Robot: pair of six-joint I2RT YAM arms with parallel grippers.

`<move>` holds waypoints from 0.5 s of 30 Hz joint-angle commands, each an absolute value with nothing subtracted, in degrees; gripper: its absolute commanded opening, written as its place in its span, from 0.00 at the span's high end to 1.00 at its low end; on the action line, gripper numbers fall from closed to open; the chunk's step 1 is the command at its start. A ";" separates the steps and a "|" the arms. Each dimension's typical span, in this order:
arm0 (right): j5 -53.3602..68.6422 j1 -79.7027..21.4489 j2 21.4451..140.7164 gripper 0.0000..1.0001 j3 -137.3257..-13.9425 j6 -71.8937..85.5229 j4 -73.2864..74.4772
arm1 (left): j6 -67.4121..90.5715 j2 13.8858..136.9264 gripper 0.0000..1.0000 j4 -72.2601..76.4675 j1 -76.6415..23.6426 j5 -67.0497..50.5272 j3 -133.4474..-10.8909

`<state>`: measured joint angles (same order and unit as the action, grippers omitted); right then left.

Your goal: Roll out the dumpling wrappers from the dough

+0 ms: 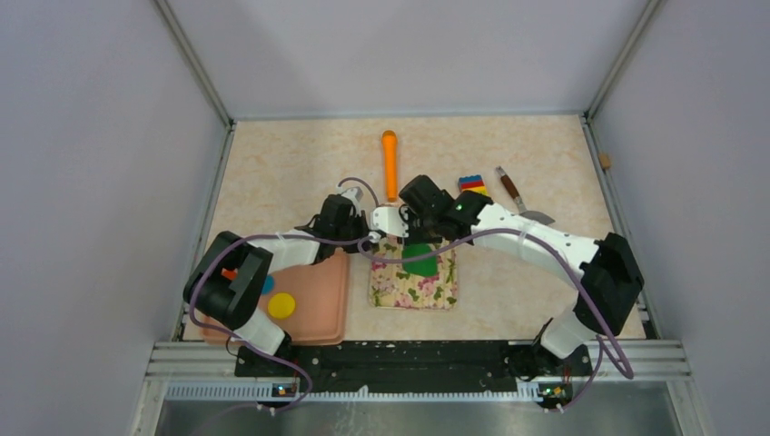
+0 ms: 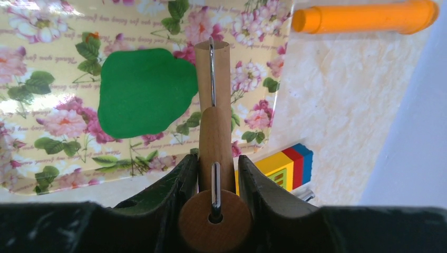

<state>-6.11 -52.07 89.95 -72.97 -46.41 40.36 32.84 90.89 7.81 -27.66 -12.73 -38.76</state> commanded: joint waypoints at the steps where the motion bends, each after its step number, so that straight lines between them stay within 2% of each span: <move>1: -3.20 -54.47 84.50 1.00 -77.33 -46.73 44.93 | 30.42 89.69 1.00 7.90 -27.42 -12.82 -38.01; 15: 2.17 -57.86 85.40 1.00 -66.38 -45.75 45.56 | 30.15 89.63 1.00 7.87 -27.41 -12.83 -38.30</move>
<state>-1.21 -57.32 84.07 -67.11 -45.93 45.60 32.56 90.89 7.79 -27.62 -12.80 -38.76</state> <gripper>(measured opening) 0.329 0.013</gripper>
